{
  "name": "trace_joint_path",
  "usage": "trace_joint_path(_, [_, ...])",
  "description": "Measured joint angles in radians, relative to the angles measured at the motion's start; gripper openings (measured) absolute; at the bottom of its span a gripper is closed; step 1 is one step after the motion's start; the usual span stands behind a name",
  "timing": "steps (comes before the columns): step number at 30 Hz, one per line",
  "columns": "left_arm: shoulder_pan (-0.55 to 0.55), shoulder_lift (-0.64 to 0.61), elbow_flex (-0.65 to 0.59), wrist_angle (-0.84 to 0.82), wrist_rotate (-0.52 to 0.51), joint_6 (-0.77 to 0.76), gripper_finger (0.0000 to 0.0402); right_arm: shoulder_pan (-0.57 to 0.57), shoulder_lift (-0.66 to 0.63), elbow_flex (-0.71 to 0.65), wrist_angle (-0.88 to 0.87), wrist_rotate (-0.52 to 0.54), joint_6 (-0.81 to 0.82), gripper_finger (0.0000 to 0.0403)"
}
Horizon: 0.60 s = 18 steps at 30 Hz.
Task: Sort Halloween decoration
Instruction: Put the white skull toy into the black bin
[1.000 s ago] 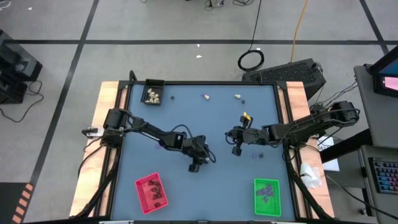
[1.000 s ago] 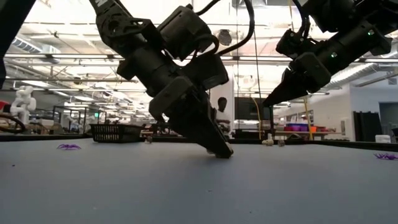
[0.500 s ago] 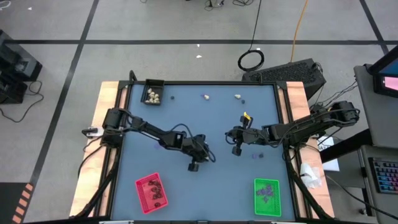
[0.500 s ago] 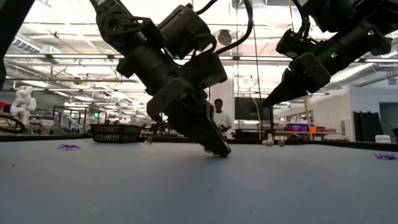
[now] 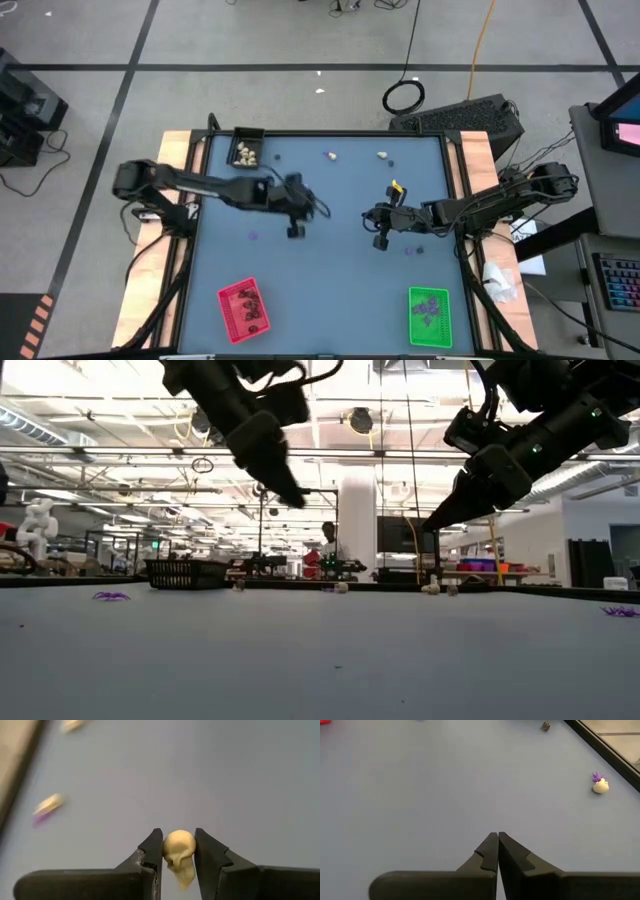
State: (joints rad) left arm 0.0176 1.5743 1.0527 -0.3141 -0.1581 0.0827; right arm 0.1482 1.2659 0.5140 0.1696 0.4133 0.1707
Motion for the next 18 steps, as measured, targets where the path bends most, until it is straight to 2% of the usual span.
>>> trace_joint_path(4, [0.117,-0.098,0.0,-0.164,-0.095,-0.049,0.0068,0.0,0.0,0.0,0.001,0.0,0.0,0.0])
trace_joint_path(8, [0.282,-0.13,-0.005,-0.313,-0.14,-0.081,0.0065,0.0,0.0,0.0,0.001,0.0,0.0,0.0])
trace_joint_path(13, [0.487,-0.128,-0.071,-0.319,-0.137,-0.076,0.0065,0.0,0.0,0.0,0.002,0.0,0.0,0.0])
trace_joint_path(18, [0.67,-0.122,-0.154,-0.239,-0.104,-0.043,0.0065,0.0,0.0,0.0,0.002,0.0,0.0,0.0])
